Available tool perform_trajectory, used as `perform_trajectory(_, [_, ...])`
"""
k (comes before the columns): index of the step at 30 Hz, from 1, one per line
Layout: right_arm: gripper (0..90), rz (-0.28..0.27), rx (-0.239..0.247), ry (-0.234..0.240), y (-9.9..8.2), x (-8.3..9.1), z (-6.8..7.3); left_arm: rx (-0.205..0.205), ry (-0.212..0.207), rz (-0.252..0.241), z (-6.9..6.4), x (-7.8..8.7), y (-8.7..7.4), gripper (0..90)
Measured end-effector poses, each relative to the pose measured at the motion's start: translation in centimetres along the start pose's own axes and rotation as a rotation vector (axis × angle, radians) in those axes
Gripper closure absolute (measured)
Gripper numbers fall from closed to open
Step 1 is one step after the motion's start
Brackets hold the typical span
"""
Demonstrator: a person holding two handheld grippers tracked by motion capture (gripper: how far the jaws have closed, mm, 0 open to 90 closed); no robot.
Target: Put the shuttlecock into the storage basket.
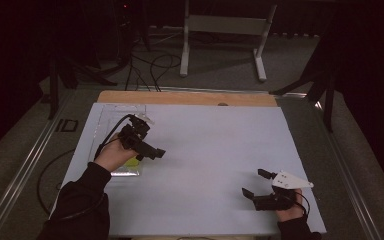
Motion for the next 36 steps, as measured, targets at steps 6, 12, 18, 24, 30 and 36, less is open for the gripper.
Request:
perform_trajectory(6, [8.7,0.001,0.0,0.0,0.0,0.0,0.0,-0.054,-0.025,-0.017,-1.3,-0.8,0.6,0.0])
perform_trajectory(12, [8.7,0.003,0.001,-0.002,0.0,0.0,0.0,-0.103,-0.078,-0.042,-2.6,-1.5,1.2,0.1])
perform_trajectory(18, [8.7,0.001,-0.002,0.002,0.0,0.0,0.0,-0.147,-0.123,-0.046,-4.1,-2.2,1.5,0.1])
perform_trajectory(24, [8.7,-0.001,0.003,-0.003,0.1,0.1,0.1,-0.179,-0.172,-0.04,-5.5,-3.3,1.5,0.1])
perform_trajectory(30, [8.7,-0.001,0.006,-0.001,0.1,0.1,0.1,-0.214,-0.224,-0.053,-6.7,-4.1,1.1,0.1])
perform_trajectory(36, [8.7,-0.001,0.01,-0.001,0.1,0.1,0.1,-0.245,-0.241,-0.047,-7.5,-5.0,0.4,0.1])
Point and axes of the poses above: each handheld gripper's, and its own axes: x roughly backward along the jaws, y roughly out of its top, z roughly to its left, the point moved 3 cm from there along -x, roughly forward along the jaws, and after that the axes turned 9 degrees about -y, right-handed, at the moved point
